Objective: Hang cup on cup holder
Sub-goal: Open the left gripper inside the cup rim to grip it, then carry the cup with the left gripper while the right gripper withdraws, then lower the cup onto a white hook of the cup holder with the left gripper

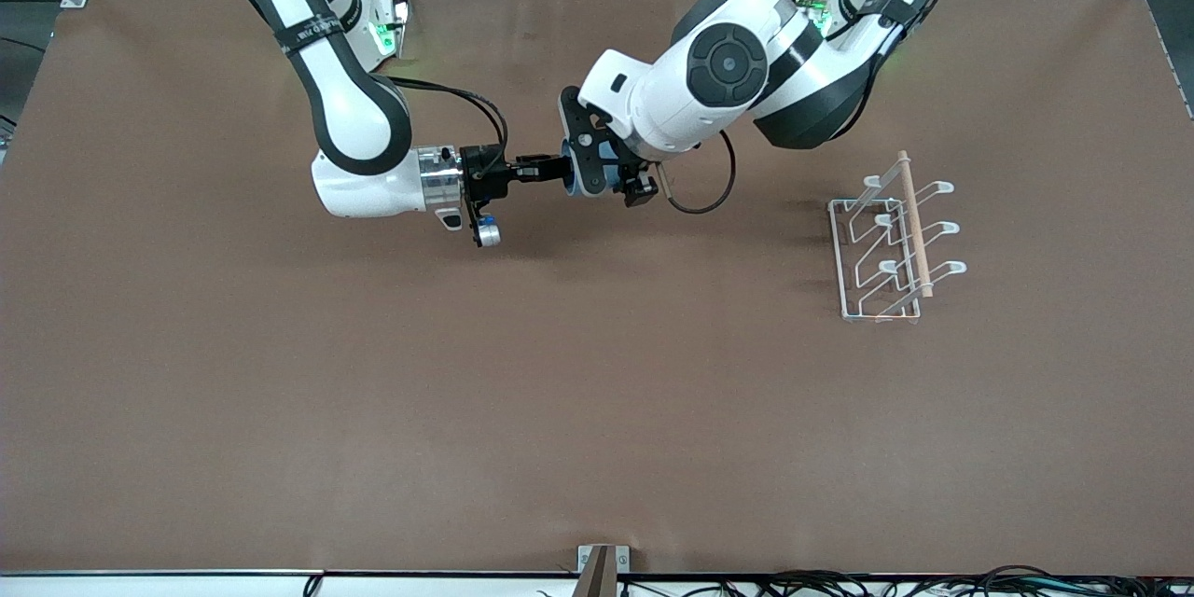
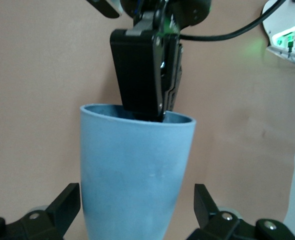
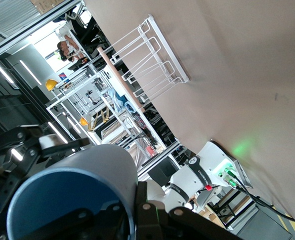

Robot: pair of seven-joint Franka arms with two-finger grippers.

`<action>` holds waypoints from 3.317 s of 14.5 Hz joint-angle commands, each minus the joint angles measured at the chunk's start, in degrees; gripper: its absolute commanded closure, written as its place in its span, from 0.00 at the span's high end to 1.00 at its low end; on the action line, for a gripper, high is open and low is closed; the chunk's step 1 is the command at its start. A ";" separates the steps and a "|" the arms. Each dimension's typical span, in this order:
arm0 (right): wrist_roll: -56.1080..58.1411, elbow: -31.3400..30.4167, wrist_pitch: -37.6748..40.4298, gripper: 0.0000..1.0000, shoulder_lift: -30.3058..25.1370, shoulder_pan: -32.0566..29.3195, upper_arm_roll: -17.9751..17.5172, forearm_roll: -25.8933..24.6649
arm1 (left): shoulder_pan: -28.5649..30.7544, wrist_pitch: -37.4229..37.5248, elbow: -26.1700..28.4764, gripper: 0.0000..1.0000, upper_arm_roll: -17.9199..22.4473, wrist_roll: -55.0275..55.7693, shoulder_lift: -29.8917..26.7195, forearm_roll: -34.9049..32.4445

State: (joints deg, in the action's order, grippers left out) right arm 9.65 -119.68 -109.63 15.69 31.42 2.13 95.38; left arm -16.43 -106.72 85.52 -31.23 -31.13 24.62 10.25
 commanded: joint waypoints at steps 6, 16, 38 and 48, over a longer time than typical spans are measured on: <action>0.45 -0.73 0.11 0.01 -0.66 0.75 0.42 1.83 | -1.06 -4.89 1.93 0.82 -0.32 0.37 0.34 -2.43; 0.19 -0.64 0.29 0.71 -0.66 0.75 0.51 1.83 | -0.71 -4.46 1.75 0.35 -0.67 0.63 -0.27 -0.76; -14.84 14.03 12.78 1.00 -3.38 -25.52 1.74 -66.74 | 3.07 28.49 5.34 0.00 -0.58 -6.22 -4.84 -49.68; -13.96 25.43 9.67 1.00 -9.81 -30.53 3.23 -96.43 | 6.59 33.06 17.66 0.00 0.21 -7.97 0.68 -75.88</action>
State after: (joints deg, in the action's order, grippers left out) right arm -4.07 -99.78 -104.68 6.67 2.17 6.06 0.48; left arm -10.00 -75.16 102.59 -30.94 -37.39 23.32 -61.22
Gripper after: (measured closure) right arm 0.000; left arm 0.229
